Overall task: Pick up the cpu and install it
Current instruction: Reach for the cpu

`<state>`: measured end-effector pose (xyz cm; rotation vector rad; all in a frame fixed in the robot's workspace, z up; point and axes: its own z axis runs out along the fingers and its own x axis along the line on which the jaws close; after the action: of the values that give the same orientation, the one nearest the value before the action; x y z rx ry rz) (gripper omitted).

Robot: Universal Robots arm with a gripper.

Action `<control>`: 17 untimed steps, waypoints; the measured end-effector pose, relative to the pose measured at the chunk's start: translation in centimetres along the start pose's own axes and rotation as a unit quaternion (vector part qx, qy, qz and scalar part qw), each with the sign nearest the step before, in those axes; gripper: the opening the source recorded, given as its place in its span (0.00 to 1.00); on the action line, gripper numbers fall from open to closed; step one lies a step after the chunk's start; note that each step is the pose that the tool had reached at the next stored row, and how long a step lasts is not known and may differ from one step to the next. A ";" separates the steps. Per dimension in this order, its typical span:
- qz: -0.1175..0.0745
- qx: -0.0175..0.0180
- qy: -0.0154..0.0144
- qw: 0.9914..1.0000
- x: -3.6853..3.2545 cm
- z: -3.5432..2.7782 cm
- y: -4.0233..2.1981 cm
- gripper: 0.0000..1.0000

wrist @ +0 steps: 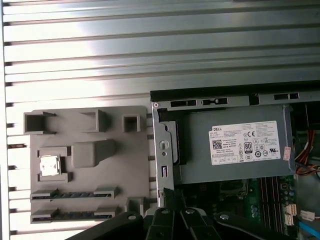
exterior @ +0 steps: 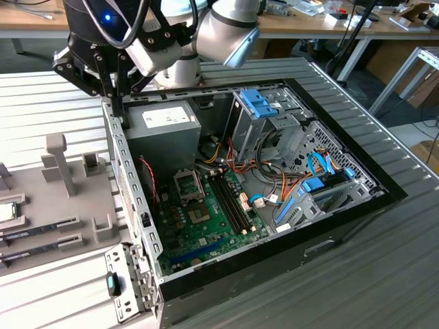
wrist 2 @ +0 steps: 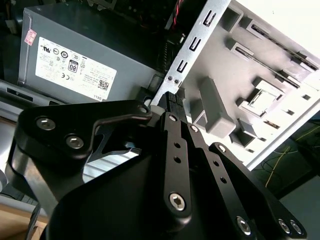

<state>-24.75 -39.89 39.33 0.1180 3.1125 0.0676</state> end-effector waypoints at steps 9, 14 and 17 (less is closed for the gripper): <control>0.000 0.000 0.000 1.000 0.86 -0.02 -0.06 0.11; 0.000 0.000 0.000 1.000 1.27 -0.03 -0.10 0.11; 0.000 0.000 0.000 1.000 1.57 -0.04 -0.12 0.11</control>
<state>-26.32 -39.89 39.33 0.1181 3.1124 0.0677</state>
